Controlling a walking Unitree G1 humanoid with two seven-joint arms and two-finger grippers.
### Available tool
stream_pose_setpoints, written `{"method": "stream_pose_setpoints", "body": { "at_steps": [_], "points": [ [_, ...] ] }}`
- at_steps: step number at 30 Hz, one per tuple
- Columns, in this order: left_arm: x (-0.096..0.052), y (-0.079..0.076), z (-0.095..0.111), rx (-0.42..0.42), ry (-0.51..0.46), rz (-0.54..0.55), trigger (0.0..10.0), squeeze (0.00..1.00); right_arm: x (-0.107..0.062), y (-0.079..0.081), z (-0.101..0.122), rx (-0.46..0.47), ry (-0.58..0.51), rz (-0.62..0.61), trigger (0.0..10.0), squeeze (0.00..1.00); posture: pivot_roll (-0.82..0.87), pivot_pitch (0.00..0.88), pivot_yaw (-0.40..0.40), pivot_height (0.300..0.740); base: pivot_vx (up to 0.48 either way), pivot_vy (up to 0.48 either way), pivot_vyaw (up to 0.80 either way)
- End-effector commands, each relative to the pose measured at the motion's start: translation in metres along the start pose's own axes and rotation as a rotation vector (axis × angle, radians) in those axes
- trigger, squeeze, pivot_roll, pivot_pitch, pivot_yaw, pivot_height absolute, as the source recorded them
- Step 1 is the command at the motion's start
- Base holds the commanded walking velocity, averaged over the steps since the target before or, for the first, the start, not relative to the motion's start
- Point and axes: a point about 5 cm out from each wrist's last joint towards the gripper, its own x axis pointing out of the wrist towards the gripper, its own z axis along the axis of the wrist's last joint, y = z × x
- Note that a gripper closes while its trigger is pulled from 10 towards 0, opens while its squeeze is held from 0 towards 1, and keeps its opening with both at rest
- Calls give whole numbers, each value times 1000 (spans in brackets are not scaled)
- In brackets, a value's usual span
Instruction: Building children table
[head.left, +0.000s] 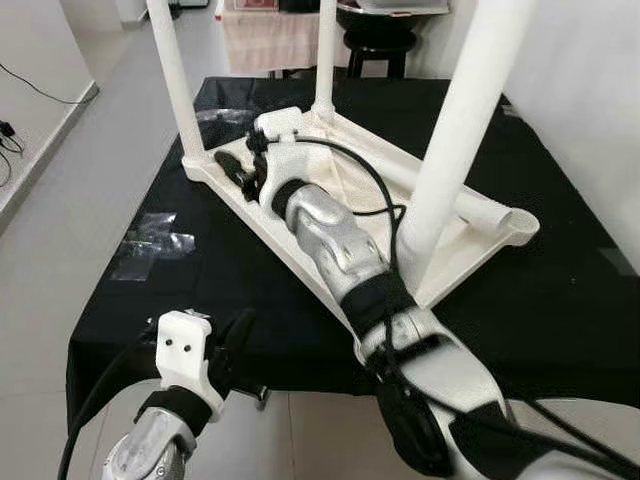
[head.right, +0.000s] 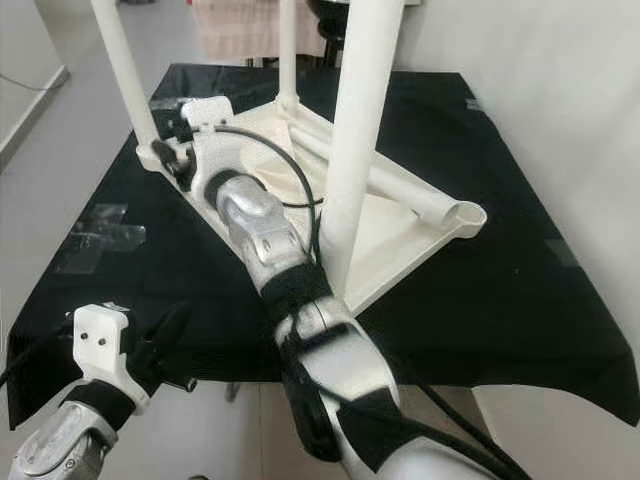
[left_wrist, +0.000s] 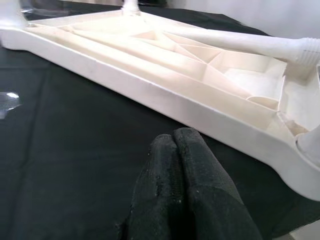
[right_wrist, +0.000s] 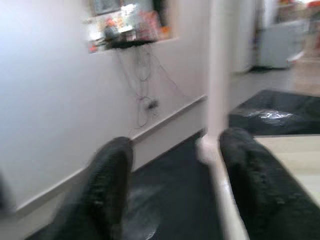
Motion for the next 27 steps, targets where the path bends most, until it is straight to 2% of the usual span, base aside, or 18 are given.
{"method": "stream_pose_setpoints", "body": {
  "at_steps": [1, 4, 6, 8, 9, 10, 11, 12, 14, 16, 17, 20, 24, 27],
  "points": [
    [-1, 2, -4, 7, 24, -1, 10000, 0, -1, 54, -23, 195, -2, 176, 10000, 1000, 63, 75, -32, 740, 0, 0, 0],
    [-1, 3, -4, 12, 24, -2, 10000, 0, -9, 56, -21, 220, -24, 246, 10000, 1000, 61, 74, -31, 740, 0, 0, 0],
    [0, 6, -3, 44, 22, 16, 10000, 0, -28, 59, -20, 276, -45, 378, 10000, 1000, 51, 69, -27, 740, 0, 0, 0],
    [1, 13, -2, 63, 17, 69, 10000, 0, -44, 58, -27, 259, -30, 437, 10000, 1000, 46, 65, -24, 740, 0, 0, 0],
    [1, 17, -1, 60, 15, 107, 10000, 0, -50, 56, -32, 229, -9, 449, 10000, 776, 45, 62, -23, 740, 0, 0, 0],
    [1, 17, -1, 60, 15, 107, 10000, 0, -50, 56, -32, 229, -9, 449, 10000, 776, 45, 62, -23, 740, 0, 0, 0],
    [1, 20, -1, 60, 15, 136, 10000, 0, -56, 54, -38, 205, 12, 448, 10000, 576, 44, 60, -23, 740, 0, 0, 0],
    [-1, 29, -2, 82, 30, 199, 10000, 0, -62, 47, -43, 203, 38, 431, 10000, 0, 44, 55, -21, 740, 0, 0, 0],
    [-1, 29, -2, 82, 30, 199, 10000, 0, -62, 47, -43, 203, 38, 431, 10000, 0, 44, 55, -21, 740, 0, 0, 0],
    [-7, 50, -7, 127, 67, 329, 10000, 0, -80, 38, -47, 249, 83, 430, 10000, 0, 48, 51, -21, 740, 0, 0, 0],
    [-7, 50, -7, 127, 67, 329, 10000, 0, -80, 38, -47, 249, 83, 430, 10000, 0, 48, 51, -21, 740, 0, 0, 0],
    [-15, 69, -10, 152, 94, 429, 10000, 0, -101, 28, -42, 341, 93, 445, 10000, 0, 49, 48, -20, 740, 0, 0, 0],
    [-17, 72, -11, 147, 96, 440, 10000, 0, -107, 22, -38, 379, 81, 427, 10000, 0, 47, 48, -20, 740, 0, 0, 0],
    [-23, 75, -13, 146, 105, 466, 10000, 0, -141, 5, -35, 382, 79, 479, 10000, 0, 44, 50, -22, 740, 0, 0, 0]
  ]
}}
